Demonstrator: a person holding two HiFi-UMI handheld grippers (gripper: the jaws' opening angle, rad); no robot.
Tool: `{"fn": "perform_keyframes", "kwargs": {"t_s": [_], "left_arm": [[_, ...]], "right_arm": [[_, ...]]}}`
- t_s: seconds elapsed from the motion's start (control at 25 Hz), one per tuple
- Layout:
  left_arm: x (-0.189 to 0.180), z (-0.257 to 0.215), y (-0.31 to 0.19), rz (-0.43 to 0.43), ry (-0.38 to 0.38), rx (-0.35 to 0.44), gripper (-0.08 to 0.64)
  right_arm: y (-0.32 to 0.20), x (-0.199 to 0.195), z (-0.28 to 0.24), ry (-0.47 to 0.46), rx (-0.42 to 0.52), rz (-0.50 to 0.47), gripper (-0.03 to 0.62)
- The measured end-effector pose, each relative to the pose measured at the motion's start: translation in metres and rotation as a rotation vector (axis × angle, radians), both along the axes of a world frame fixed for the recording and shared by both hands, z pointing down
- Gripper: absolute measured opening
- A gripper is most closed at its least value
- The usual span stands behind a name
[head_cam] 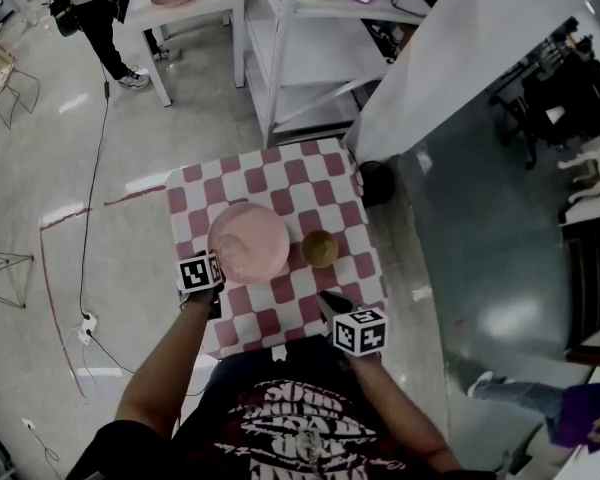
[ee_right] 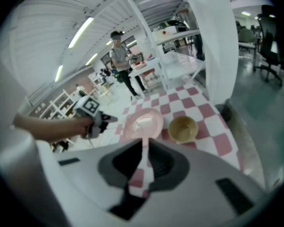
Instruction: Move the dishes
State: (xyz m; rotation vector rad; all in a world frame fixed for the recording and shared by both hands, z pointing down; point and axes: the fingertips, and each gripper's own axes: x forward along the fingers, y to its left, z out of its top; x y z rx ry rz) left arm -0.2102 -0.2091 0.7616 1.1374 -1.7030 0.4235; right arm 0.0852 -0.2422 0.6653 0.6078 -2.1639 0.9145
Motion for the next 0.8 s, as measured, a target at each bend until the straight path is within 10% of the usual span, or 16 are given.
{"fn": "perform_keyframes", "kwargs": {"t_s": [0.36, 0.8], "left_arm": [[0.073, -0.039, 0.044, -0.112, 0.081, 0.082, 0.031], [0.15, -0.021, 0.11, -0.252, 0.13, -0.027, 0.029]], "right_arm": [[-0.1, 0.049, 0.092, 0.11, -0.087, 0.07, 0.043], [-0.142, 0.036, 0.189, 0.126, -0.277, 0.04, 0.149]]}}
